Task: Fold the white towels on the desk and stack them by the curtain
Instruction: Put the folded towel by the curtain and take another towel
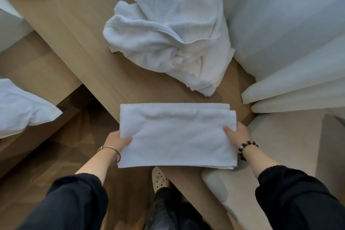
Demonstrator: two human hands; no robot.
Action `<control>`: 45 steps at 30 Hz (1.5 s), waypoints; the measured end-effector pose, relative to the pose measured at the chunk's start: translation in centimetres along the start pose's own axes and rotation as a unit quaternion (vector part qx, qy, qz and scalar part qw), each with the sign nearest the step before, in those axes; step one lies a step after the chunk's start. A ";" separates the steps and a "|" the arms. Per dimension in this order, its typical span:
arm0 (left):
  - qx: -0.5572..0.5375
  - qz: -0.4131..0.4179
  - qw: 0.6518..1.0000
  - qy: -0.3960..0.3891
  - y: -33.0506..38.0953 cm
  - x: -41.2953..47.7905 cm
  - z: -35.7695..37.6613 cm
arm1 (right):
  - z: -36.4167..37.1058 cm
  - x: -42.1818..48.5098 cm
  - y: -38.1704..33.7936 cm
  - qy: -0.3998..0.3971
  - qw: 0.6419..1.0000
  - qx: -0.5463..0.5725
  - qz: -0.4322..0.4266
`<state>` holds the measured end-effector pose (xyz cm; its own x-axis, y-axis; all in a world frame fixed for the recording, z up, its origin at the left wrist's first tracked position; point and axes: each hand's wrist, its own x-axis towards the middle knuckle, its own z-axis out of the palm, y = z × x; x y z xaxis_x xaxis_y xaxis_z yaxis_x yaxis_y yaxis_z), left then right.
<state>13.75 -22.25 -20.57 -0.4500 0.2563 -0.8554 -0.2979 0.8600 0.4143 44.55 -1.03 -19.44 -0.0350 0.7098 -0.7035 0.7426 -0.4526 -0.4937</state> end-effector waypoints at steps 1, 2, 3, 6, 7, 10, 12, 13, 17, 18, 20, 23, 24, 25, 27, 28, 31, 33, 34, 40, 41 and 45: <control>-0.005 0.010 1.000 0.005 0.2 -0.1 0.0 | 0.0 0.0 -0.2 0.014 1.000 0.016 -0.008; -0.009 0.019 1.000 0.012 0.4 -0.2 0.0 | 0.0 0.0 -0.5 0.027 0.999 0.032 -0.015; -0.010 0.028 0.999 0.021 0.5 -0.2 0.0 | 0.0 0.1 -0.8 0.038 0.998 0.047 -0.020; -0.007 0.049 0.998 0.046 0.9 0.0 0.0 | -0.1 0.6 -1.7 0.047 0.997 0.060 -0.030; -0.002 0.054 0.997 0.051 0.9 0.2 0.1 | -0.1 0.8 -1.9 0.043 0.998 0.048 -0.030; 0.028 0.054 0.997 0.055 0.7 0.7 0.3 | 0.4 1.5 -2.1 0.028 0.999 -0.004 -0.020; 0.042 0.049 0.996 0.059 0.5 1.0 0.6 | 0.8 1.9 -1.9 0.028 0.999 -0.023 -0.013; 0.047 0.049 0.996 0.063 0.5 1.1 0.8 | 0.9 2.1 -1.6 0.031 0.999 -0.030 -0.009; 0.024 0.068 0.993 0.098 0.7 1.4 1.6 | 1.4 2.5 -0.8 0.053 0.998 -0.026 0.034; 0.019 0.065 0.992 0.110 0.8 1.5 1.8 | 1.5 2.6 -0.7 0.065 0.997 -0.032 0.041; 0.070 0.060 0.984 0.150 1.1 1.5 1.9 | 1.9 2.7 -0.7 0.101 0.992 -0.061 0.042; 0.172 0.078 0.949 0.252 1.8 0.9 2.0 | 2.5 2.0 -0.9 0.179 0.973 -0.141 0.044; 0.207 0.117 0.927 0.291 2.0 0.8 2.3 | 2.7 1.6 -0.9 0.205 0.959 -0.192 0.024; 0.242 0.184 0.899 0.315 2.3 0.6 2.8 | 2.9 1.2 -0.9 0.233 0.942 -0.243 -0.016; 0.280 0.357 0.838 0.302 3.0 0.0 5.0 | 4.0 0.3 -1.6 0.272 0.906 -0.279 -0.168; 0.300 0.430 0.807 0.273 3.4 -0.3 6.7 | 5.1 -0.1 -2.1 0.264 0.889 -0.282 -0.247; 0.416 0.487 0.755 0.142 3.9 -0.1 11.2 | 9.3 -0.6 -3.3 0.170 0.844 -0.360 -0.359; 0.509 0.446 0.729 0.102 3.0 2.1 12.3 | 11.0 0.4 -2.7 0.085 0.828 -0.444 -0.331; 0.537 0.428 0.719 0.107 2.3 3.3 12.3 | 11.3 1.2 -1.8 0.060 0.815 -0.481 -0.317; 0.547 0.396 0.715 0.181 0.6 6.6 10.0 | 10.0 4.3 1.0 0.129 0.825 -0.473 -0.280; 0.545 0.386 0.719 0.190 0.6 6.7 9.4 | 9.9 4.4 1.2 0.145 0.833 -0.463 -0.267; 0.546 0.338 0.743 0.190 0.6 6.6 7.5 | 8.9 4.6 1.6 0.174 0.871 -0.424 -0.178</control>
<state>16.92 -16.68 -28.33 -0.4538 0.8273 -0.3312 0.8709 0.4904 0.0317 39.61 -3.33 -27.99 -0.2688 0.9111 -0.3125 0.9581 0.2863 0.0107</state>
